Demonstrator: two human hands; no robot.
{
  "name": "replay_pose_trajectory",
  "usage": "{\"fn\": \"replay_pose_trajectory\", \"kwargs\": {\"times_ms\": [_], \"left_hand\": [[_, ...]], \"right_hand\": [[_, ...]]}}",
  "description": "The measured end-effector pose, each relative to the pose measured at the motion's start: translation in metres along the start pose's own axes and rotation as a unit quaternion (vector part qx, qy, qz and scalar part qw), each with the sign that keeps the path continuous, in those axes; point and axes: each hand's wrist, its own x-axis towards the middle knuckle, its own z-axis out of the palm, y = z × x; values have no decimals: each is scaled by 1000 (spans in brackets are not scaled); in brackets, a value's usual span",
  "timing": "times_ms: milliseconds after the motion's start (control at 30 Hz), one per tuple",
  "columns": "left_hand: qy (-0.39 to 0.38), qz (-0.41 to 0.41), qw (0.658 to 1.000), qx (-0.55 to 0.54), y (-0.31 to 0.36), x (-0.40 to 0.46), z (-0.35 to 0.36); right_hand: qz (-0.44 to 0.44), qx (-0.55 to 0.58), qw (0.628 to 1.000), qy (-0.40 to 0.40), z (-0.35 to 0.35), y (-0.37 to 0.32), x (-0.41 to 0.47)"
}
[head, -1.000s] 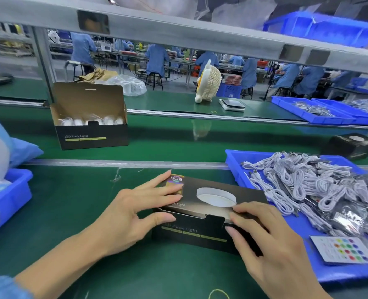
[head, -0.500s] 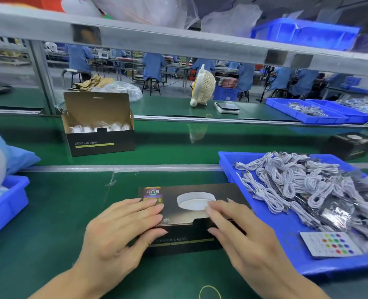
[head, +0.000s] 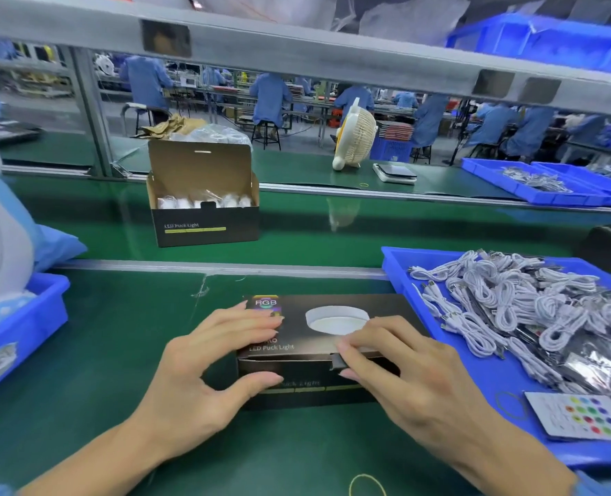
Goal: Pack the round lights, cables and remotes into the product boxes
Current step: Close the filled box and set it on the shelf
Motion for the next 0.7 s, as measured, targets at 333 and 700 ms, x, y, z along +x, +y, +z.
{"fn": "replay_pose_trajectory", "kwargs": {"times_ms": [333, 700], "left_hand": [[34, 9, 999, 7, 3, 3, 9], [37, -35, 998, -33, 5, 3, 10]], "right_hand": [[9, 48, 997, 58, 7, -2, -6], [159, 148, 961, -174, -12, 17, 26]]}}
